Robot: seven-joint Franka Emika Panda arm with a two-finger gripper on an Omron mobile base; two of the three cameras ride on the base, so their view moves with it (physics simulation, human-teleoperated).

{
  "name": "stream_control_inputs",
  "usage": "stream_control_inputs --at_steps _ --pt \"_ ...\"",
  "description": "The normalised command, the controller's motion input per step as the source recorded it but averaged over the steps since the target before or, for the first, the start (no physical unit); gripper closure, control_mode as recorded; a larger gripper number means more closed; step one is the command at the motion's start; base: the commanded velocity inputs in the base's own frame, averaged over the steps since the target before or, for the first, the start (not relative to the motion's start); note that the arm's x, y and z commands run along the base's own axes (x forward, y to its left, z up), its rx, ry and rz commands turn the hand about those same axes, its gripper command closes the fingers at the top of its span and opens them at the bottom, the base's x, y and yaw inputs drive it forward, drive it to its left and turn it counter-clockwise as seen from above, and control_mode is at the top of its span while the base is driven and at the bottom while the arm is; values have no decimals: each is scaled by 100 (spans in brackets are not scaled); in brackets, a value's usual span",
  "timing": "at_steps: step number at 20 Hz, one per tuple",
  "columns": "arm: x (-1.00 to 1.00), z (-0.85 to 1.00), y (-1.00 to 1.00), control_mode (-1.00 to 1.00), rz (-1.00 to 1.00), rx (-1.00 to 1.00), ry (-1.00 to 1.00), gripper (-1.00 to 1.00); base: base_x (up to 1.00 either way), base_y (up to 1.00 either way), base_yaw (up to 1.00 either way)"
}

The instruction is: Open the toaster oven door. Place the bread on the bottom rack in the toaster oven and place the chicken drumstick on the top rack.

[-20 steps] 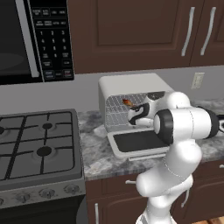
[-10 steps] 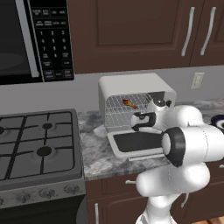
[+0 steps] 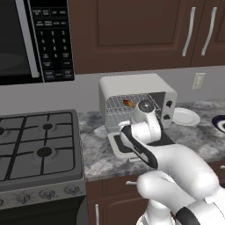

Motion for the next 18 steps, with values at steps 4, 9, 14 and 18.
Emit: stream_control_inputs --at_steps 4,9,14,18 --pt "-45 98 100 -100 0 -8 4 -100 0 0 0" --pt "-47 72 100 -100 0 -5 9 -100 0 0 0" --pt "-16 26 92 -100 0 -4 7 -100 0 0 0" --pt "0 0 41 -100 0 0 2 -100 0 0 0"
